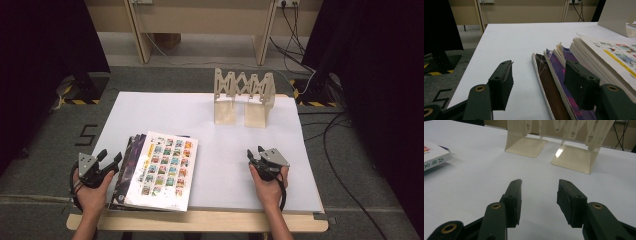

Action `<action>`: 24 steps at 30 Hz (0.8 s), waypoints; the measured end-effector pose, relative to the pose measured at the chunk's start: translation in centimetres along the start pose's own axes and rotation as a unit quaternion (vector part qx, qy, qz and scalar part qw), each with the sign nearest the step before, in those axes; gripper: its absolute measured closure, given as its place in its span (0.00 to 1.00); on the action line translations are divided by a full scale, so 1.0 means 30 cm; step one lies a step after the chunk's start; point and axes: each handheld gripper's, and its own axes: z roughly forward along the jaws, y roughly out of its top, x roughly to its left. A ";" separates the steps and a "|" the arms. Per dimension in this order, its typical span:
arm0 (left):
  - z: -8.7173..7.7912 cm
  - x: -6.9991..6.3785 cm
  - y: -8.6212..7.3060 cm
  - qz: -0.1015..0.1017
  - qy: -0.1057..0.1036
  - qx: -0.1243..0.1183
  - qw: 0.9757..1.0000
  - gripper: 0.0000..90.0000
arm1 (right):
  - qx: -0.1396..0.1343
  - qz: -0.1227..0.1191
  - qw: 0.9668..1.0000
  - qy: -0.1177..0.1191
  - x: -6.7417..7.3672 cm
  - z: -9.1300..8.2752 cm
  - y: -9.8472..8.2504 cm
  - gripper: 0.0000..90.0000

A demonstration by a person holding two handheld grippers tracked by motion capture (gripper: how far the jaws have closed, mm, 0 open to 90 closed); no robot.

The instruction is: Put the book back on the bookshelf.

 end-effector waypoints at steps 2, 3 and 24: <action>0.000 0.001 0.000 -0.001 0.000 0.000 1.000 0.44 | 0.002 0.001 1.000 0.000 0.000 0.000 0.000 0.61; -0.001 0.001 0.000 -0.001 -0.001 0.000 1.000 0.44 | 0.002 0.001 1.000 -0.001 0.001 0.001 0.000 0.61; 0.014 0.003 0.009 0.001 -0.015 0.024 1.000 0.46 | 0.010 -0.017 1.000 -0.004 0.010 0.004 0.004 0.59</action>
